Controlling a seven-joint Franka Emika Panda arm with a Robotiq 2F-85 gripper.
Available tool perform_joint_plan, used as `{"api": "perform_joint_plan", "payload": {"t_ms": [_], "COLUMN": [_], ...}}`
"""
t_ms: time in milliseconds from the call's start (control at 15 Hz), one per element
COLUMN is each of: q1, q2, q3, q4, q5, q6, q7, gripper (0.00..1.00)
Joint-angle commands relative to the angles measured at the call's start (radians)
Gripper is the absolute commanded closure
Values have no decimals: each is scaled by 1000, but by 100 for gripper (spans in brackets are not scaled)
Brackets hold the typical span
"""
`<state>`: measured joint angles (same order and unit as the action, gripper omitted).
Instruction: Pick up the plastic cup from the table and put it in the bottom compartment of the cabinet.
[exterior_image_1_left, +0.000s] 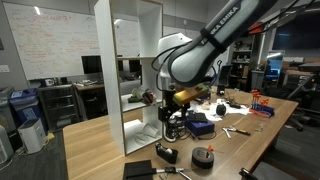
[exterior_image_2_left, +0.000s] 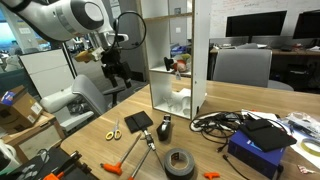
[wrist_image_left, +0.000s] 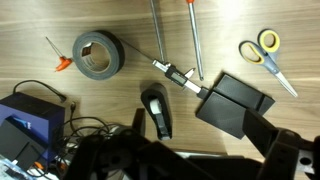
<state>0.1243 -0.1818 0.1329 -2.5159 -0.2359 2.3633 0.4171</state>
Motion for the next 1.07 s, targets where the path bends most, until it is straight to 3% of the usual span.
{"api": "perform_joint_plan", "payload": {"t_ms": [0,267,533,600,667,1000], "q1": [-43,-97,-155,-172,-167,-185], "q2": [-252,-473,-655,-676,-592,-667], "q3": [-31,-91,-160,-168,-138,-155], "q4": [-150,-216,-211,-195,-187,-192], "q5": [10,32,52,60,44,48], "q6": [13,-66,-265,-329,-258,-326], "q7": [-110,-213,-308,-307,-283,-299], "gripper": [0,0,0,0,0,0]}}
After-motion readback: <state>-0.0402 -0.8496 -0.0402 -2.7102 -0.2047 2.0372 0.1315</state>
